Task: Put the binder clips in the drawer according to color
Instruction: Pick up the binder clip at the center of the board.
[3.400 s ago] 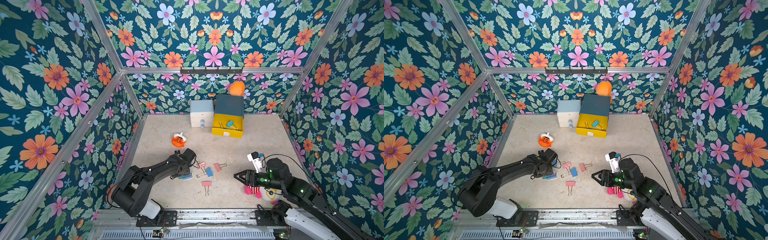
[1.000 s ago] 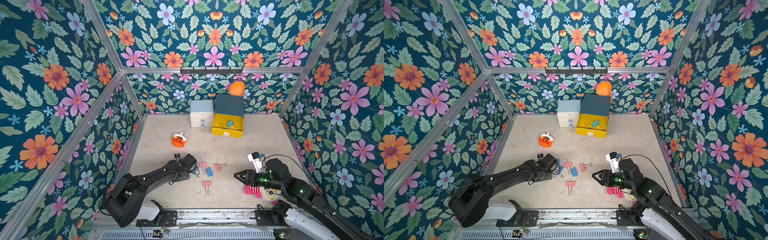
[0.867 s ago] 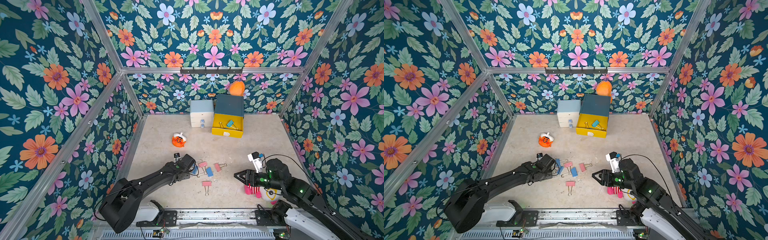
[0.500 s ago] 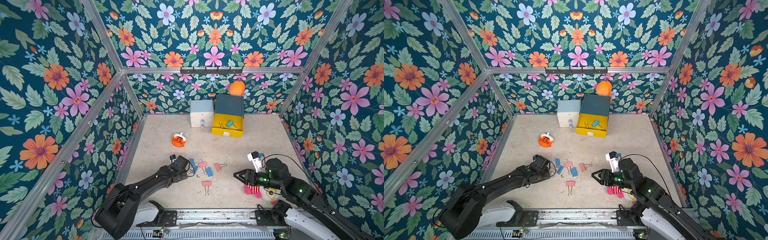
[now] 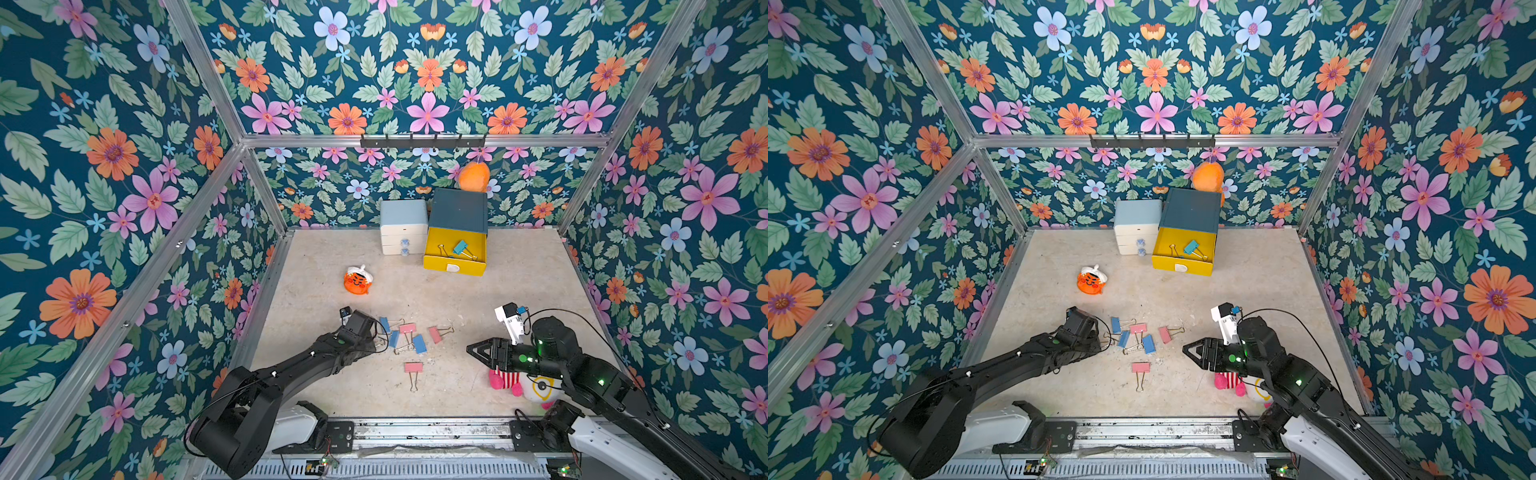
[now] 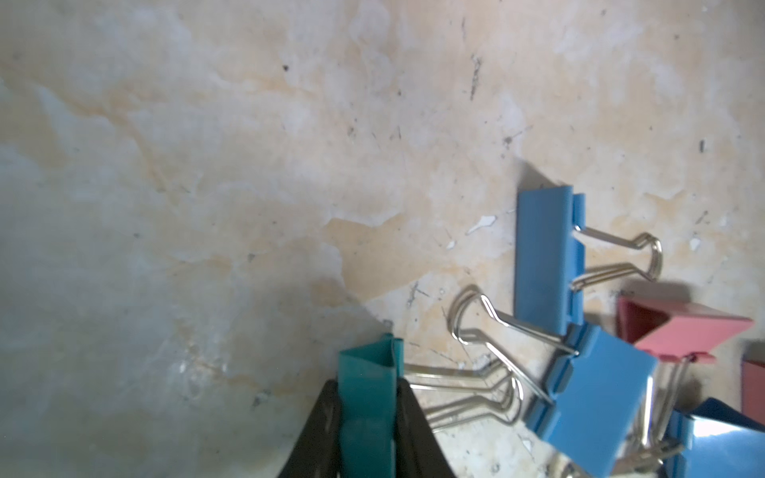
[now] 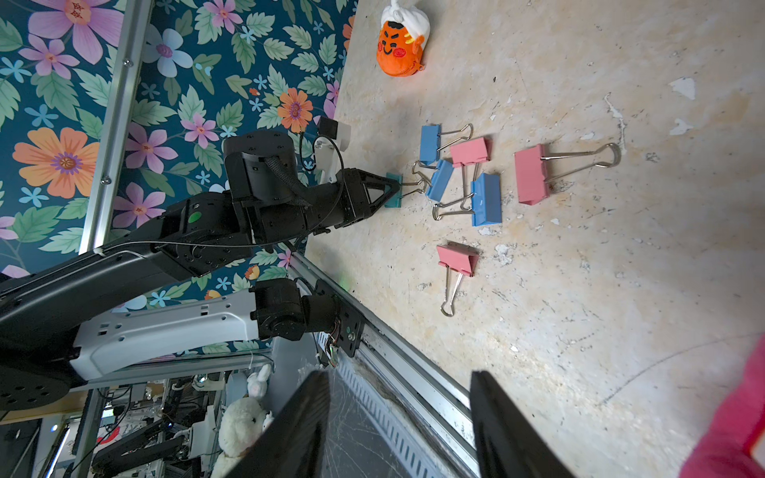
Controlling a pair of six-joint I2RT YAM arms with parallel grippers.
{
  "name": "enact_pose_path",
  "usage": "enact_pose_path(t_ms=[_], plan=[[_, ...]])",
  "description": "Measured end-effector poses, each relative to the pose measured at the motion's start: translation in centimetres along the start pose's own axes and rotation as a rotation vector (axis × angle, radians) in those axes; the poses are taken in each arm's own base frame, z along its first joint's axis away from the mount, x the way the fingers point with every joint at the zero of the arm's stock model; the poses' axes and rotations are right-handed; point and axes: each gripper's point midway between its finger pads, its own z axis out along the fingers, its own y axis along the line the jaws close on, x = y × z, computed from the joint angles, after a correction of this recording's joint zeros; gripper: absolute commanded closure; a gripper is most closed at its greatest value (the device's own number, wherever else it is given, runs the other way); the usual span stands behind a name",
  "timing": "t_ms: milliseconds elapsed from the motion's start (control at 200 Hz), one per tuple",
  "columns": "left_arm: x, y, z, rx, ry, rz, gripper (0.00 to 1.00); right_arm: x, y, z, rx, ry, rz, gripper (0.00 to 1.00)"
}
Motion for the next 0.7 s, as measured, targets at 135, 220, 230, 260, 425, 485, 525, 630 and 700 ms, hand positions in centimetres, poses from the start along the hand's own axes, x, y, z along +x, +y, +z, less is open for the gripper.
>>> enact_pose_path(t_ms=[135,220,230,260,425,485,525,630,700], plan=[[0.2,-0.2,-0.1,0.017,0.013,-0.001,0.83,0.0,0.0,0.0,0.000,0.000,0.000,0.43],[0.2,-0.4,-0.3,0.024,0.016,-0.002,0.83,0.0,0.0,0.0,0.000,-0.001,0.000,0.43],[0.2,-0.4,-0.3,0.026,0.015,-0.002,0.84,0.0,0.0,0.0,0.000,-0.001,0.000,0.43],[0.1,-0.5,-0.4,0.029,0.014,-0.002,0.84,0.0,0.0,0.0,0.000,0.000,0.000,0.43],[-0.7,-1.3,-1.2,0.050,0.000,-0.007,0.84,0.0,-0.1,0.1,0.002,0.003,0.002,0.43],[-1.3,-1.7,-1.9,0.060,-0.011,-0.010,0.84,0.1,0.0,0.2,0.000,0.011,0.002,0.43],[-1.9,-2.2,-2.5,0.073,-0.023,-0.012,0.84,0.2,0.1,0.2,-0.005,0.018,0.002,0.43],[-4.2,-4.1,-4.9,0.125,-0.072,-0.023,0.84,0.4,0.5,0.3,-0.026,0.035,-0.008,0.44],[-6.1,-5.8,-6.8,0.170,-0.106,-0.029,0.84,0.5,0.8,0.3,-0.040,0.042,-0.017,0.45]])
